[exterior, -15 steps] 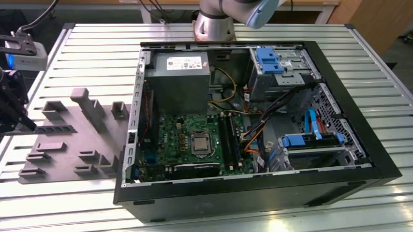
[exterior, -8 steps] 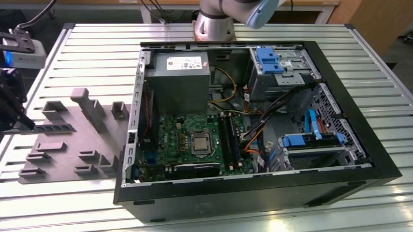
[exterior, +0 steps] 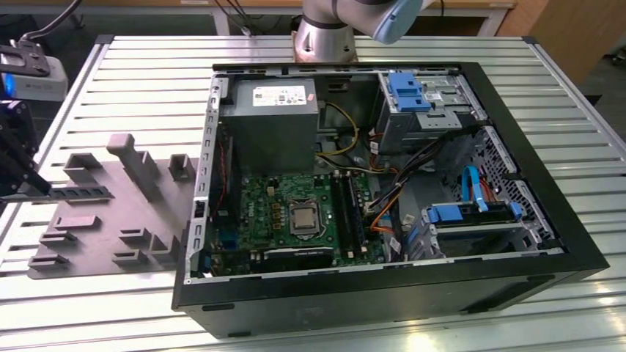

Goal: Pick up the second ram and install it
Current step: 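Pick up the second ram and move it above second insertion slot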

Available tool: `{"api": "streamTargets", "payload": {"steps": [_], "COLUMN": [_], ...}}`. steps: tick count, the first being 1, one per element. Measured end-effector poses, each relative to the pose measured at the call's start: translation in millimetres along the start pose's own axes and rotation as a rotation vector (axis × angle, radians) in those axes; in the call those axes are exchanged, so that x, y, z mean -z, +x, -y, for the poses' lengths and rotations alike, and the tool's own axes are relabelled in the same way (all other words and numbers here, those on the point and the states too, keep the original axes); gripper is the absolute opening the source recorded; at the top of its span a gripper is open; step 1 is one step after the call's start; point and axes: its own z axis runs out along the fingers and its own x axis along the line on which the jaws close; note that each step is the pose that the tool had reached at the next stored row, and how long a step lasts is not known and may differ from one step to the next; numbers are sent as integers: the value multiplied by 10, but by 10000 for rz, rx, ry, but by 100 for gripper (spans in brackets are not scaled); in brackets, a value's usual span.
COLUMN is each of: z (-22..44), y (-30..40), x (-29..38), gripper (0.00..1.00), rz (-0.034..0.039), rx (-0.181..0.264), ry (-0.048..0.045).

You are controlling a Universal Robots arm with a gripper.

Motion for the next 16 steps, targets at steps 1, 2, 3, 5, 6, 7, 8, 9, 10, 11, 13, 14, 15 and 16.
{"api": "streamTargets", "payload": {"steps": [1, 2, 3, 5, 6, 7, 8, 9, 10, 11, 13, 14, 15, 16], "z": [0, 0, -1, -1, -1, -1, -1, -1, -1, -1, -2, -2, -2, -2], "y": [0, 0, -1, -1, -1, -1, -1, -2, -2, -2, -2, -2, -2, -2], "x": [5, 12, 17, 27, 33, 38, 42, 45, 49, 53, 60, 63, 66, 70], "gripper": [12, 12, 12, 12, 12, 12, 12, 12, 12, 12, 12, 12, 12, 12], "rz": [0, -1, 0, 1, 1, 1, 2, 3, 2, 2, 2, 2, 2, 2], "rx": [0, 0, 0, 0, 0, 0, 0, 0, 0, 0, 0, 0, 0, 0], "ry": [0, 0, 0, 2, 2, 3, 4, 6, 6, 6, 6, 7, 8, 9]}}
